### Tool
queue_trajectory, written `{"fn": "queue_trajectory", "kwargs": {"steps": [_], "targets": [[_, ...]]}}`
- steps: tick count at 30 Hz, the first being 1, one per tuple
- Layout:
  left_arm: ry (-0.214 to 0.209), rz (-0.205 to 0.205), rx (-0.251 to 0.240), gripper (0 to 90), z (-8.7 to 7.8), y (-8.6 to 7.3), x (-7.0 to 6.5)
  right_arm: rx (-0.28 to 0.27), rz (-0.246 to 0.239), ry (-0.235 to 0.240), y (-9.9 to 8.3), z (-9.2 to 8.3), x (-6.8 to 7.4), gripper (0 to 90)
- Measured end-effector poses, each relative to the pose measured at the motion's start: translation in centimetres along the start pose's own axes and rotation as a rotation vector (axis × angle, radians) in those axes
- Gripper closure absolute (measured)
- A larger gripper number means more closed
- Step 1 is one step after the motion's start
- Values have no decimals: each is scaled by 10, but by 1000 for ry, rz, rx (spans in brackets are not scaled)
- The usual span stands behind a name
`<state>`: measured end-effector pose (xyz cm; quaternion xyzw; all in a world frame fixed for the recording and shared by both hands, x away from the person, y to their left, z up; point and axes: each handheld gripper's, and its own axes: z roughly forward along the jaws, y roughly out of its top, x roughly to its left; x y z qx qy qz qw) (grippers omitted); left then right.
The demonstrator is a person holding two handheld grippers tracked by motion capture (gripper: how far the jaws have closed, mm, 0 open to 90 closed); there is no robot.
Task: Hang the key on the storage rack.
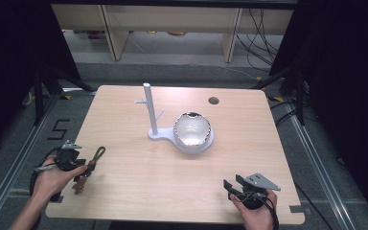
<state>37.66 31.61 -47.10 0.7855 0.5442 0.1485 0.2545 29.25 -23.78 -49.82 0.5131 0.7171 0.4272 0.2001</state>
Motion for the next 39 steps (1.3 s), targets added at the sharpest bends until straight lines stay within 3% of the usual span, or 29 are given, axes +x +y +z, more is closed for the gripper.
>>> {"fn": "queue_trajectory", "kwargs": {"steps": [1, 4, 6, 7, 9, 10, 11, 12, 18, 21, 23, 24, 29, 32, 34, 37, 38, 39], "targets": [[-2, 1, 41, 542, -1, 3, 1, 4, 1, 2, 0, -1, 0, 465], [10, 21, 105, 561, 4, 10, 5, 14, 2, -5, 0, -2, 0, 464], [8, 20, 112, 564, 8, 12, 5, 13, 0, -5, 0, -1, 0, 464], [17, 38, 151, 576, 8, 14, 6, 4, -2, 1, 0, 0, 0, 464], [17, 23, 165, 579, 14, 17, 5, 5, -2, 1, -1, 0, 0, 464], [19, 43, 187, 585, 15, 18, 6, 15, 37, -3, -1, -1, 3, 464], [16, 39, 182, 593, 18, 19, 6, 19, 45, 2, -1, -1, 3, 464], [20, 37, 210, 598, 21, 21, 4, 9, 8, 7, -1, 0, 0, 464], [27, 63, 240, 620, 25, 25, 3, 8, 6, 12, -1, 0, 0, 463], [23, 50, 252, 617, 27, 26, 3, 4, 7, 25, 0, -1, 1, 462], [23, 40, 251, 611, 30, 26, 3, 32, 43, 15, 0, -2, 5, 461], [15, 14, 262, 610, 33, 26, 2, 22, 5, 21, 0, -1, 2, 461], [18, 15, 276, 600, 37, 28, 5, 20, -5, 19, -1, 0, 2, 461], [17, 17, 285, 601, 38, 29, 4, 15, 16, 41, 0, 0, 4, 461], [16, 22, 291, 603, 38, 29, 5, 13, 0, 28, 0, 1, 4, 461], [11, 24, 298, 615, 39, 29, 6, 26, 22, 26, 1, -2, 6, 462], [8, 23, 299, 615, 39, 29, 7, 14, -9, 28, 1, -1, 4, 462], [4, 24, 300, 618, 39, 29, 7, 13, -8, 26, 0, -1, 3, 462]]}}
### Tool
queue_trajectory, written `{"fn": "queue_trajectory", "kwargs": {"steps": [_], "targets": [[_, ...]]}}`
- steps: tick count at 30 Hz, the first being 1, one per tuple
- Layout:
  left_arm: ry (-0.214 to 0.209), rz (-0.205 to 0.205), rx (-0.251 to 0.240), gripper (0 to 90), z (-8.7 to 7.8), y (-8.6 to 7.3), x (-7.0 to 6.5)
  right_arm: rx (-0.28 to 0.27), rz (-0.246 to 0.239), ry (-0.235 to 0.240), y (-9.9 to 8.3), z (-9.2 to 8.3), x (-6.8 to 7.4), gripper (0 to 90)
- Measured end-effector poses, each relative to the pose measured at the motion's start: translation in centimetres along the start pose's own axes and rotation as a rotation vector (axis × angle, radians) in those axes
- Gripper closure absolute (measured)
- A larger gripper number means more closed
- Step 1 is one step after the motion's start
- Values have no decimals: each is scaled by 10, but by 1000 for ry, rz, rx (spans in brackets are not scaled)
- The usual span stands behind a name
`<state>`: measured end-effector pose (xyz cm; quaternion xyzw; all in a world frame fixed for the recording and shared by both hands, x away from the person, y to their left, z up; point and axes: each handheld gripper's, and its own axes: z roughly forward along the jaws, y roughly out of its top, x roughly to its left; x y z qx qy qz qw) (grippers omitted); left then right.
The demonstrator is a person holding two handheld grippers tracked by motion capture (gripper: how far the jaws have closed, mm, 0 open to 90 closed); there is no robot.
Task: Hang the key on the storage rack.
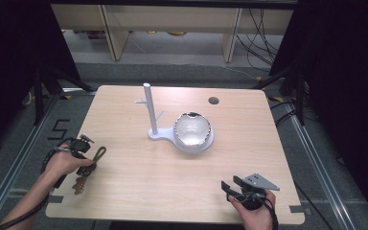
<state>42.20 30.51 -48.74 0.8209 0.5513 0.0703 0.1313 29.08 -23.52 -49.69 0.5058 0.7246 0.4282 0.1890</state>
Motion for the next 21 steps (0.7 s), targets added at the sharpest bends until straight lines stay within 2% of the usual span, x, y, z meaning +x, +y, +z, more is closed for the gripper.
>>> {"fn": "queue_trajectory", "kwargs": {"steps": [2, 3, 4, 5, 6, 8, 10, 11, 12, 13, 14, 17, 18, 19, 20, 21], "targets": [[-2, 1, 0, 628, 0, 0, 0, 1, 1, 2, 0, 0, 0, 462], [-3, 0, -1, 635, 0, 0, 0, -8, 17, 22, 0, 0, 1, 462], [-2, 19, 10, 656, -1, 1, 2, 5, 15, 18, 1, -1, 3, 462], [-2, 19, 10, 662, -1, 1, 2, 5, 15, 18, 1, -1, 3, 462], [-2, 47, 4, 662, -1, 1, 5, 1, 13, 21, 1, -1, 3, 462], [-5, 59, 8, 676, -2, 1, 5, -3, 12, 21, 0, -1, 3, 462], [0, 54, 3, 680, -2, 0, 5, -5, 7, 26, 0, 0, 3, 462], [-7, 56, -11, 685, -2, -1, 6, 0, 31, 16, 0, -2, 3, 463], [-14, 21, -10, 687, -2, -3, 4, -4, 15, 17, -1, -1, 2, 463], [-14, 21, -10, 688, -2, -3, 4, -4, 15, 17, -1, -1, 2, 463], [-25, 5, -27, 689, -2, -4, 5, 8, 57, 20, -1, -2, 5, 463], [-22, 7, -37, 690, -3, -6, 4, 4, 42, 17, -1, -1, 4, 464], [-20, 8, -44, 690, -3, -7, 4, -13, -6, 9, -1, -1, 1, 464], [-17, 17, -56, 691, -3, -8, 4, -11, 3, 7, 0, -1, 2, 464], [-14, 49, -61, 691, -4, -9, 5, -11, 2, 6, 0, -1, 2, 464], [-14, 49, -61, 691, -4, -9, 5, -11, 3, 6, 0, -1, 2, 464]]}}
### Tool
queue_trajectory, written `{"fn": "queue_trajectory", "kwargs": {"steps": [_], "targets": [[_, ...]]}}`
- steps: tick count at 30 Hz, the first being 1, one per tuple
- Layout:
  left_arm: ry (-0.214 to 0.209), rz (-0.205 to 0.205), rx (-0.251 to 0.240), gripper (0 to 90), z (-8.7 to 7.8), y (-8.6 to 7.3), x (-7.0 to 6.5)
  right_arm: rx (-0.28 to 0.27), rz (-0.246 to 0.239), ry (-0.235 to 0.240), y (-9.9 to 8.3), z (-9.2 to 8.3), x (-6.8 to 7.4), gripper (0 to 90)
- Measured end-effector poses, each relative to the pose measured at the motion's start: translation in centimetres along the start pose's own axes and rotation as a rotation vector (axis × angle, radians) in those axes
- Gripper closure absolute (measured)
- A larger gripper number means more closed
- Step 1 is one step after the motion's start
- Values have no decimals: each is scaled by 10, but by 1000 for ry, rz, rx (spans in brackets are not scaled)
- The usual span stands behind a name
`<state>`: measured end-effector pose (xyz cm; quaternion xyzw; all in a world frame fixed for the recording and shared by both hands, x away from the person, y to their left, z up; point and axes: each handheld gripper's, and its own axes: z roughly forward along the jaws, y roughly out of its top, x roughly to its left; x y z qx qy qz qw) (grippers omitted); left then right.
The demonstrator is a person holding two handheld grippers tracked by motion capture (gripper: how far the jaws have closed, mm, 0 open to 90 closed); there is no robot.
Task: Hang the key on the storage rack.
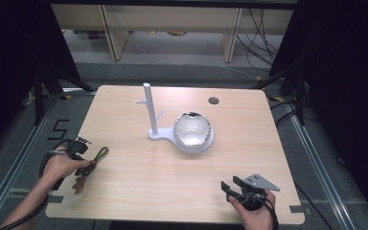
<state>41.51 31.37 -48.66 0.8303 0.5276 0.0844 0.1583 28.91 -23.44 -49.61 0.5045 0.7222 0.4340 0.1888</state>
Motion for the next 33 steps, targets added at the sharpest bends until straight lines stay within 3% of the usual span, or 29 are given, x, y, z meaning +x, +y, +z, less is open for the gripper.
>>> {"fn": "queue_trajectory", "kwargs": {"steps": [6, 8, 9, 12, 13, 15, 16, 18, 19, 20, 22, 23, 25, 26, 27, 28, 31, 33], "targets": [[0, 23, -52, 690, -8, -8, -4, 4, 15, 8, -1, 0, 0, 463], [-11, 31, -94, 689, -11, -12, -5, -8, 12, 17, -1, 1, -1, 463], [-6, 35, -138, 689, -12, -16, -6, -11, 17, 21, -1, 1, -1, 462], [-1, 39, -177, 690, -16, -21, -8, -13, 17, 21, -1, 1, -1, 462], [-5, 40, -198, 690, -17, -23, -8, 19, 57, 4, -1, -2, 3, 462], [-18, 39, -246, 690, -21, -29, -9, 25, 39, -1, -1, -2, 2, 462], [-18, 39, -246, 689, -21, -29, -9, 25, 39, -1, -1, -2, 2, 462], [-35, 13, -295, 689, -22, -33, -11, 10, 40, 2, -2, -1, 2, 462], [-30, 30, -303, 690, -23, -35, -11, 13, 49, 5, -2, -1, 3, 462], [-32, 25, -342, 689, -24, -38, -12, 13, 49, 5, -2, -1, 3, 462], [-32, 30, -354, 689, -24, -39, -12, 25, 46, 4, -1, -1, 3, 462], [-33, 15, -390, 690, -25, -42, -14, 23, 51, 8, -2, -1, 3, 463], [-31, 12, -416, 690, -26, -44, -15, 22, 49, 8, -2, -1, 3, 463], [-32, 18, -423, 690, -27, -45, -15, 21, 47, 7, -2, -1, 3, 463], [-28, 16, -449, 690, -27, -47, -16, 12, 12, 8, -2, -1, 0, 463], [-15, 44, -440, 690, -29, -48, -14, 13, 13, 7, -2, -1, 0, 463], [-17, 14, -511, 689, -29, -53, -17, 17, 25, -3, -2, -1, 1, 463], [-25, -29, -586, 689, -27, -57, -20, 16, 26, -1, -1, -1, 1, 463]]}}
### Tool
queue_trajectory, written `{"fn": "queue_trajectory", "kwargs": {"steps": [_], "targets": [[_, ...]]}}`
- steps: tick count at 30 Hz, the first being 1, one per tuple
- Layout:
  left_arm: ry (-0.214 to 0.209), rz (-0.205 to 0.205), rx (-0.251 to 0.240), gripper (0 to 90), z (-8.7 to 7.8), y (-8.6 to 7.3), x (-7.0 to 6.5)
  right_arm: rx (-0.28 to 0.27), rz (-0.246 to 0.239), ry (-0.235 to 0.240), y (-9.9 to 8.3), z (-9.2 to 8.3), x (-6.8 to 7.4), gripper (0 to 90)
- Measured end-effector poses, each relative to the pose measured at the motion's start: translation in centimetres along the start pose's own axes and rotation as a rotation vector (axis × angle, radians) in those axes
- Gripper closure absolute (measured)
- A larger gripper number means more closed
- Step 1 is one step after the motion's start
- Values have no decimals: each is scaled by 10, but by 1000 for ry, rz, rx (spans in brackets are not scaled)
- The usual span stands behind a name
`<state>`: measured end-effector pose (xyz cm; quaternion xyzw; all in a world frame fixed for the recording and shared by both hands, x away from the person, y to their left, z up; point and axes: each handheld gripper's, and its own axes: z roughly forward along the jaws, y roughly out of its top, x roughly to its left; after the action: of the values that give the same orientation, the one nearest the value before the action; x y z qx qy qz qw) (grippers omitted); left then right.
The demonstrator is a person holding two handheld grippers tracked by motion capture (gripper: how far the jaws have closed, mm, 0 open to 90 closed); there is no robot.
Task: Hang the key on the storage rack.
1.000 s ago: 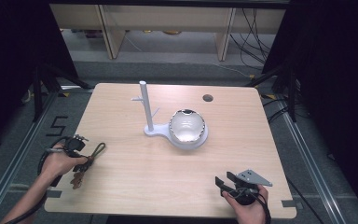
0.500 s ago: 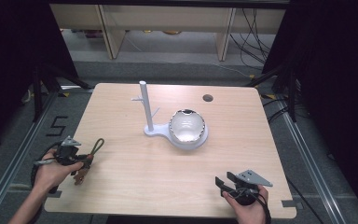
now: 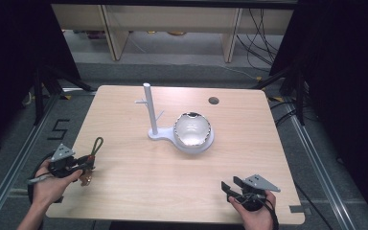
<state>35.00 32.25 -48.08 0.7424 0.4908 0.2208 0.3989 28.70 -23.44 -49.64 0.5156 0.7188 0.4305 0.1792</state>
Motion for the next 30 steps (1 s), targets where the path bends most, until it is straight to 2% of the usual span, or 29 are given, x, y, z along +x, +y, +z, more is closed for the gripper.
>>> {"fn": "queue_trajectory", "kwargs": {"steps": [2, 4, 6, 7, 8, 9, 12, 14, 22, 24, 28, 29, 30], "targets": [[1, -6, -33, 688, -2, -3, -1, 2, 3, 0, 0, 0, 0, 463], [7, -1, -59, 688, -3, -4, -2, -5, -22, 2, -1, 2, -2, 463], [7, 0, -87, 689, -5, -6, -3, -8, -4, 7, -1, 2, 0, 463], [9, 0, -101, 688, -5, -7, -4, -15, -19, 9, -1, 2, -1, 463], [4, 1, -113, 688, -6, -7, -4, -15, 26, 22, -2, 2, 3, 463], [10, 1, -129, 688, -6, -8, -5, -21, -5, 27, -1, 3, 0, 463], [-1, -5, -183, 688, -8, -10, -6, -22, -5, 26, -2, 3, 0, 463], [-2, -8, -199, 689, -9, -11, -6, -25, -22, 1, -2, 4, -1, 463], [-10, -7, -275, 688, -14, -10, -9, -30, -26, 4, -2, 5, -1, 462], [-15, -6, -292, 688, -15, -8, -10, -6, -19, -5, -2, 3, 0, 462], [-12, -2, -298, 688, -17, -6, -12, -10, -25, -10, -2, 4, 1, 461], [-17, 2, -316, 688, -17, -6, -13, -18, -24, -5, -3, 5, 0, 461], [-15, 1, -309, 688, -18, -4, -14, -18, -29, -7, -3, 5, 0, 461]]}}
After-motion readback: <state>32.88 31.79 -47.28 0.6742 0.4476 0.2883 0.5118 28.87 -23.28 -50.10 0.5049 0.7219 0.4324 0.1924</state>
